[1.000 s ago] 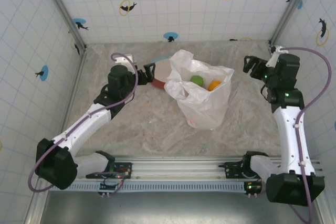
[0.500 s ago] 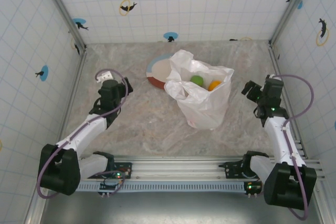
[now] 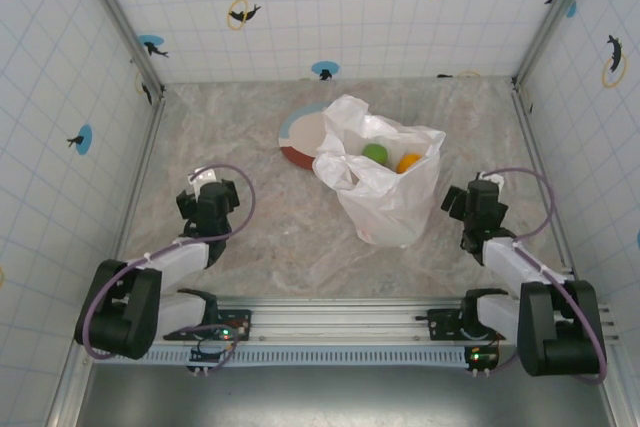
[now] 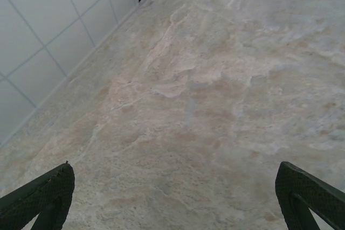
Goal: Place the fruits into the plastic bag
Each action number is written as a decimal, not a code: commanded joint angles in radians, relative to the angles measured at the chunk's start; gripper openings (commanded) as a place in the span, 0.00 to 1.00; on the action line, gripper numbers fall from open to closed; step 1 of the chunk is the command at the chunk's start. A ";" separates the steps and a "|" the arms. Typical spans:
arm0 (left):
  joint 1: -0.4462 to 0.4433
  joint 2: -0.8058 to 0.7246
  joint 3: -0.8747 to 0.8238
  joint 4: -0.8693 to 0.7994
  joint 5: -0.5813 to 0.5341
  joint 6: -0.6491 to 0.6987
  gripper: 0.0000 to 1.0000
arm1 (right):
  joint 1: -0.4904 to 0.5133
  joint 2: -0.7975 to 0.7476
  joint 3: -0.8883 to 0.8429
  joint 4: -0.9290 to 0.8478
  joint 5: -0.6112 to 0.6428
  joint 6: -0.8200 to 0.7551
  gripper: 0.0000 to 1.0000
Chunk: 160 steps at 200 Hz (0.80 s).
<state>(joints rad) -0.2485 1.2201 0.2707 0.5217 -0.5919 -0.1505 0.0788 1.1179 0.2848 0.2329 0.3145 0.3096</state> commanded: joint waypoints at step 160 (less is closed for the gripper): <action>0.254 0.285 -0.276 0.756 0.535 0.103 0.98 | 0.029 0.156 -0.256 0.681 0.039 -0.135 1.00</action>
<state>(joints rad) -0.0402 1.5021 0.0063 1.2896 -0.2497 -0.0334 0.0994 1.2545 0.0711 0.7616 0.3252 0.1844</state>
